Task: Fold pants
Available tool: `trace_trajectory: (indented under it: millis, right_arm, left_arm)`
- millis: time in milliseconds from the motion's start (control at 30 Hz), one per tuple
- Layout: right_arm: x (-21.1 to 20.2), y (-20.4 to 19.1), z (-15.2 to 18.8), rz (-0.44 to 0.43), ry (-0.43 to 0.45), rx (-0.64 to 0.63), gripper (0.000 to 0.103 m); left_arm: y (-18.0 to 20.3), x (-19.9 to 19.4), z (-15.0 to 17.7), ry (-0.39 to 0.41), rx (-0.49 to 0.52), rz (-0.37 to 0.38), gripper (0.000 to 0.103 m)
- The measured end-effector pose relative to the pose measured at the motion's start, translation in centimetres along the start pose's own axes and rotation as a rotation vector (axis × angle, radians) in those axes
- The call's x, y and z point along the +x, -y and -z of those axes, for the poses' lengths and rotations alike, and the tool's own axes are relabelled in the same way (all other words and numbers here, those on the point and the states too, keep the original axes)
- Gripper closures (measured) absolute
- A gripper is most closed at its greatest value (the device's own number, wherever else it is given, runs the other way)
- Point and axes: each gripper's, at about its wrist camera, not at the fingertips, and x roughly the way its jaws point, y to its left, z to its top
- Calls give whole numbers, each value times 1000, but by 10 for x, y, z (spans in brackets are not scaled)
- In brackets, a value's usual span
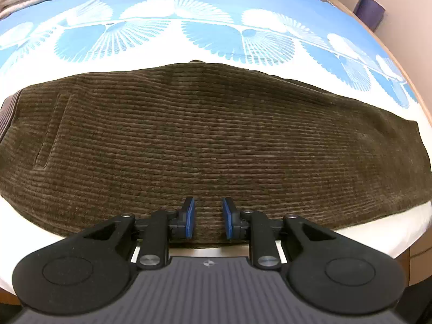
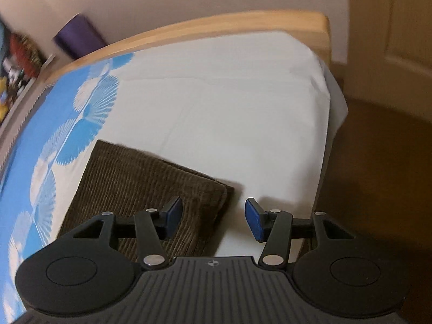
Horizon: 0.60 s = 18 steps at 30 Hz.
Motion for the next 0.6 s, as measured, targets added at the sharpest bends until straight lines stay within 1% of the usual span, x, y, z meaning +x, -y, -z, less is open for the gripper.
trace_trajectory:
  millis: [67,133,167,200,233,267,333,433,500,567,600]
  right_arm:
    - [9,4,-1,-26,-29,52,49]
    - [14,1,-2,-31,-36,36,50]
    - [17,-3,-2,-27,-37,17,52]
    - [21,-5,-2,-31,-46,12,61]
    - [23,-6,-2,-28,-49,15,67]
    - [25,-6,-2,-28,-52,19,69]
    - [22,-7,-3,-47,-44,34,79]
    - [2,-19,-1,-67,21,12,81]
    - [-22,-44,4,-83,96,-101,82]
    - [-51,-77,17,-106,183,-266,82]
    - [-68,-99,30,-117,233,-372,83]
  left_arm:
    - [1,-4,1,11,13,8,79]
    - [3,0,2,22,27,9,79]
    - [4,-1,2,25,28,11,79]
    - [3,-1,1,26,25,13,79]
    - [1,-1,0,26,21,12,79]
    - [-1,3,-3,27,17,10,79]
    - [-6,4,-6,33,1,6,79]
    - [-14,-2,-12,49,-35,18,79]
    - [-19,-8,-17,71,-53,31,79]
    - [-25,-14,-19,87,-72,37,79]
    - [-29,-17,-20,96,-81,42,79]
